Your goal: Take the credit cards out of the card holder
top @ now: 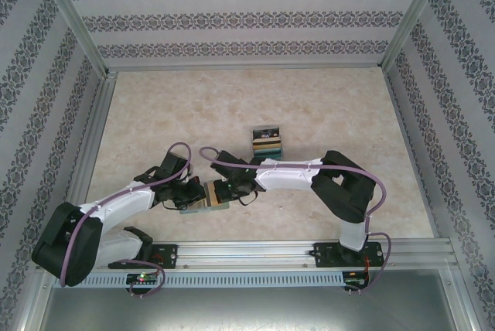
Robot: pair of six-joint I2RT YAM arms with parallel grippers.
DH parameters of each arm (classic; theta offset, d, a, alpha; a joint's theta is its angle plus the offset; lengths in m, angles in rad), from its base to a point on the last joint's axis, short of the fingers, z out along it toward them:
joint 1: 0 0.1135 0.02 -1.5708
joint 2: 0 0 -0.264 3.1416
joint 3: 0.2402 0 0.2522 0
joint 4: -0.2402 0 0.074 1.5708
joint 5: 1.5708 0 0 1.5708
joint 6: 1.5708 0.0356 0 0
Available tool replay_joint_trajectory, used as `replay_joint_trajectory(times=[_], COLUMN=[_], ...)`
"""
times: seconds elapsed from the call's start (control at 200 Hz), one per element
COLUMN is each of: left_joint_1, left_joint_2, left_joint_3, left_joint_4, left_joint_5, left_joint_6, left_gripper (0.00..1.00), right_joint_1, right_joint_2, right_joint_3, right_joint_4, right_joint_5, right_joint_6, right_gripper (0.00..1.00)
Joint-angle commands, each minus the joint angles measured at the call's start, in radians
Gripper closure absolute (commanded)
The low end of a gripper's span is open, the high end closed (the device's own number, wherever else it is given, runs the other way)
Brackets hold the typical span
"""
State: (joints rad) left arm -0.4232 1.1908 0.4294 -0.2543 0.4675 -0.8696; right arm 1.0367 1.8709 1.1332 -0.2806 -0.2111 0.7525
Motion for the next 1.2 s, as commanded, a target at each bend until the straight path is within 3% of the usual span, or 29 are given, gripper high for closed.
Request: replay_joint_trajectory(times=[0.0,0.754,1.104,1.194], left_joint_1=[0.012,0.014,0.015,0.015], left_joint_2=[0.004,-0.026,-0.047,-0.065], left_joint_3=[-0.019,0.0,-0.011,-0.025], left_joint_4=[0.001,-0.145,-0.079,-0.04], left_joint_5=[-0.003,-0.111,-0.053,-0.037], left_joint_6=[-0.006,0.03,0.017,-0.004], left_gripper=[1.0,1.0,1.0,0.86], right_joint_1=[0.002,-0.003,-0.003,-0.001], right_joint_2=[0.022,0.044,0.043,0.046], right_joint_3=[0.028,-0.029,-0.031,-0.027], right_joint_4=[0.001,-0.091,-0.084,-0.08], right_joint_5=[-0.019,0.065,0.058,0.053], right_joint_6=[-0.019,0.012,0.013,0.014], right_gripper=[0.93,0.95,0.95,0.95])
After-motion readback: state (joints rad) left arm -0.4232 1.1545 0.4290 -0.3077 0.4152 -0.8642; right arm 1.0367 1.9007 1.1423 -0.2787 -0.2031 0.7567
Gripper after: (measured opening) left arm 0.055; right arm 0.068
